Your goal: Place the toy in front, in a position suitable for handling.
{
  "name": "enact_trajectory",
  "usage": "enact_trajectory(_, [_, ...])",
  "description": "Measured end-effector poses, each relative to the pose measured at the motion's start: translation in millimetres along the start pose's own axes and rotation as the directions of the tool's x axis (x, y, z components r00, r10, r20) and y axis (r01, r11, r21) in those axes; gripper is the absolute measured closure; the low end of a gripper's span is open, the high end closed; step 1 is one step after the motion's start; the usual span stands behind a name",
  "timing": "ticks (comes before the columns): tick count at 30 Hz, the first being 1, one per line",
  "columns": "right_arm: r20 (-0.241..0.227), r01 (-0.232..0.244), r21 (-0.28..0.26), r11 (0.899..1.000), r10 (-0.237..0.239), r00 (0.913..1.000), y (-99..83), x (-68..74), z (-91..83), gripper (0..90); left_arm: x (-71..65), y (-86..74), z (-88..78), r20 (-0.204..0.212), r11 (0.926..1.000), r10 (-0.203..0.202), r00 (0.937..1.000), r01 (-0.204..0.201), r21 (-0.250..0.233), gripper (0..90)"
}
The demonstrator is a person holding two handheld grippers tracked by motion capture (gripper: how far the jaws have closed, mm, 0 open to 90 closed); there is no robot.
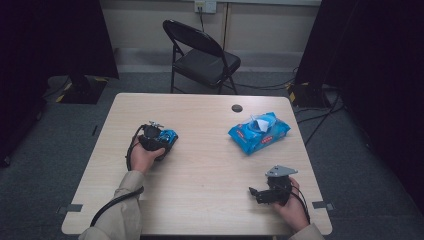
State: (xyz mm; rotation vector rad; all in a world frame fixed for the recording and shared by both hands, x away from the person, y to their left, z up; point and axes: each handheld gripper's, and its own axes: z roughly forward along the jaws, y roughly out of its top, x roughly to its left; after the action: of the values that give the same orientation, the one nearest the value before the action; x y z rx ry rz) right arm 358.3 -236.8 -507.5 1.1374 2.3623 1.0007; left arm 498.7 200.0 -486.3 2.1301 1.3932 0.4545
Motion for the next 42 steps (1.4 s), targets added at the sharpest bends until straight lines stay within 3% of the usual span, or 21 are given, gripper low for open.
enact_trajectory(8, [-0.004, 0.003, 0.0, 1.0, -0.003, 1.0, -0.2, 0.1, -0.2, 4.1, -0.5, -0.9, 1.2, -0.002, 0.9999, -0.004, 1.0, 0.003, -0.014, 27.2])
enact_trajectory(18, [-0.004, 0.003, 0.0, 1.0, -0.003, 1.0, -0.2, 0.1, -0.2, 4.1, -4.4, 2.1, 7.7, -0.017, 0.9998, -0.013, 0.9998, 0.013, 0.013, 20.0])
enact_trajectory(23, [-0.007, 0.005, 0.001, 1.0, -0.005, 1.0, -0.3, 0.2, -0.2, 3.5, -3.5, 2.7, 7.4, -0.019, 0.9999, -0.015, 0.9997, 0.015, 0.007, 25.8])
enact_trajectory(28, [-0.011, 0.008, 0.002, 1.0, -0.008, 0.9999, -0.3, 0.3, 0.0, 3.1, -2.6, 2.3, 6.6, -0.015, 0.9999, -0.015, 0.9998, 0.015, 0.007, 26.0])
enact_trajectory(33, [-0.011, 0.009, 0.002, 1.0, -0.009, 0.9999, -0.3, 0.3, -0.1, 3.0, -0.3, 0.5, 3.5, -0.006, 0.9995, -0.032, 0.9995, 0.032, 0.003, 26.1])
enact_trajectory(42, [-0.01, 0.009, 0.002, 1.0, -0.009, 0.9999, -0.3, 0.3, -0.1, 3.0, 2.7, 6.0, -10.6, 0.003, 0.9999, -0.007, 1.0, 0.007, 0.013, 26.2])
